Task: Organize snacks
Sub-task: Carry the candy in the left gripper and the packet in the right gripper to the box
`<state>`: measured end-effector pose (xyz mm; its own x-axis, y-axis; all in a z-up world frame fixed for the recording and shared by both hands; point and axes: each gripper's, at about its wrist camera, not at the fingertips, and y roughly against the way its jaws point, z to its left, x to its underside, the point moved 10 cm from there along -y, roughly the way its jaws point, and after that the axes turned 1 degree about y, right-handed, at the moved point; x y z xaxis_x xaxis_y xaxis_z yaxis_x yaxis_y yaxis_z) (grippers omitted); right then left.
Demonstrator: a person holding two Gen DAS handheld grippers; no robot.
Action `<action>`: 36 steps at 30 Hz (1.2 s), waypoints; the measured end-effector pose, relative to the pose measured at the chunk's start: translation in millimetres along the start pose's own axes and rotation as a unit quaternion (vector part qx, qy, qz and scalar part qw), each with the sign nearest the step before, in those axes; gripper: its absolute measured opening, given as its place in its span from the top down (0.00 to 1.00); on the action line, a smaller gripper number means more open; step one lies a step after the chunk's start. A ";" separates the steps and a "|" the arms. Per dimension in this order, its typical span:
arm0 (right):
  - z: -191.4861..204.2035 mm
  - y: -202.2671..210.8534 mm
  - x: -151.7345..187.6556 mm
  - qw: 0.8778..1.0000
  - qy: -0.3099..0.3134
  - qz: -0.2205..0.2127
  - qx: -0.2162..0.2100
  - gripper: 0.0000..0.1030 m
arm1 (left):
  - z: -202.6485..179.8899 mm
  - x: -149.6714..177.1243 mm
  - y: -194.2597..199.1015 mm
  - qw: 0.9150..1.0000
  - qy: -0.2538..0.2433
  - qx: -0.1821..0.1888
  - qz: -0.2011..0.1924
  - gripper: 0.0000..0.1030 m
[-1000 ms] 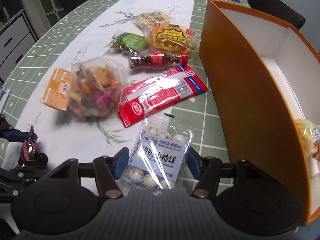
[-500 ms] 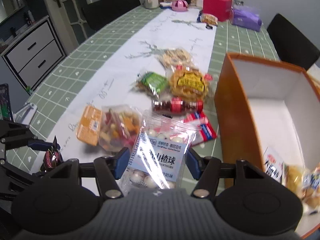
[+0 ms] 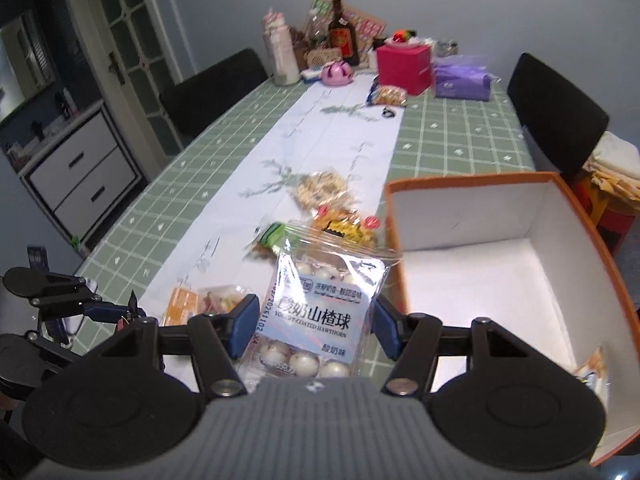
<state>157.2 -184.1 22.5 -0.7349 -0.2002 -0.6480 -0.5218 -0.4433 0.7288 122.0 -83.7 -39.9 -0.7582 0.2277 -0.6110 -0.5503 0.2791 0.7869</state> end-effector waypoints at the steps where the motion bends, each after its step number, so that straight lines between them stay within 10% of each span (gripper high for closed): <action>1: -6.8 4.7 -1.9 1.000 -0.003 -0.004 0.003 0.42 | -7.2 -10.6 -0.6 1.000 -0.004 0.004 -0.006 0.41; 17: -123.1 46.9 -16.4 0.992 -0.096 -0.050 0.058 0.42 | -124.7 -121.3 -51.9 0.995 -0.057 0.068 -0.044 0.41; 36: -175.7 15.6 5.9 0.990 -0.075 -0.007 0.116 0.42 | -169.2 -114.6 -141.3 0.995 -0.089 0.047 0.009 0.41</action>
<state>220.8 -345.6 -8.9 -0.7732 -0.0560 -0.6317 -0.6057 -0.2296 0.7618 227.5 -307.0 -66.5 -0.6892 0.3936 -0.6084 -0.4951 0.3572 0.7920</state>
